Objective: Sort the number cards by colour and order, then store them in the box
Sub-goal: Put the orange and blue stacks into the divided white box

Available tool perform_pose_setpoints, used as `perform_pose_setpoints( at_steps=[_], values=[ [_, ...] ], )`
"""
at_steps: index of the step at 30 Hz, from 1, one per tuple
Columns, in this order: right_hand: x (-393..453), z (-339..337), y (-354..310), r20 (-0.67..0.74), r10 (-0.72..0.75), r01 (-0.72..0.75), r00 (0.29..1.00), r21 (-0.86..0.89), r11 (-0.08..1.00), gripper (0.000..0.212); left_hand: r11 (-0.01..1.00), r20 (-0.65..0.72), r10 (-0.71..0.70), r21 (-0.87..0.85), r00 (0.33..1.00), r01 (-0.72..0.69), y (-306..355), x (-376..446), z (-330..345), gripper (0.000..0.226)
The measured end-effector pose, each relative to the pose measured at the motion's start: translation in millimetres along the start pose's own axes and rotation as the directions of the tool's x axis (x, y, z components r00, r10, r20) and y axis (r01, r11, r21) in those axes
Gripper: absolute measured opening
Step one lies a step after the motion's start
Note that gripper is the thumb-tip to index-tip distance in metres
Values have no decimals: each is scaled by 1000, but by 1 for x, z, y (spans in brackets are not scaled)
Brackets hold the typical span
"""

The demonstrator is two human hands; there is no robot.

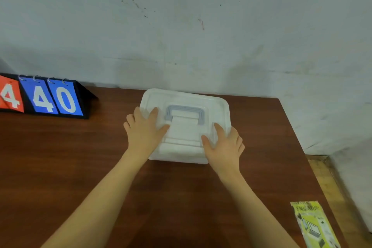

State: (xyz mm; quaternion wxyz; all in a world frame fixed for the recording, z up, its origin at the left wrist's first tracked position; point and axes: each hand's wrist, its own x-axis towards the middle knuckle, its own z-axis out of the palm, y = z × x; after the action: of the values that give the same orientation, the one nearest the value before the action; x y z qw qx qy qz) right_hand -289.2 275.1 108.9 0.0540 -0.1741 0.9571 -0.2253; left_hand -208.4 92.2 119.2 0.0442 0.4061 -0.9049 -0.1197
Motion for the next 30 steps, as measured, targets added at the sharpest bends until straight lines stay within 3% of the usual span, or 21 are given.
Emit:
perform_pose_setpoints(
  at_steps=[8,16,20,24,30],
  values=[
    [4,6,0,-3,-60,60,998,-94,994,55,1000,29,7,9,1000,-7,-15,-4,11,63],
    [7,7,8,61,-68,74,996,-89,993,56,992,-8,32,121,999,-31,-10,-1,14,65],
    [7,8,4,-2,-139,135,990,-200,970,56,992,33,58,111,998,-62,-12,2,15,65],
    [15,5,2,94,-186,202,978,-205,958,62,979,26,169,115,985,-171,-13,4,17,69],
    [32,4,6,140,-195,222,971,-218,950,65,985,50,150,82,987,-154,-7,7,21,75]
  ],
)
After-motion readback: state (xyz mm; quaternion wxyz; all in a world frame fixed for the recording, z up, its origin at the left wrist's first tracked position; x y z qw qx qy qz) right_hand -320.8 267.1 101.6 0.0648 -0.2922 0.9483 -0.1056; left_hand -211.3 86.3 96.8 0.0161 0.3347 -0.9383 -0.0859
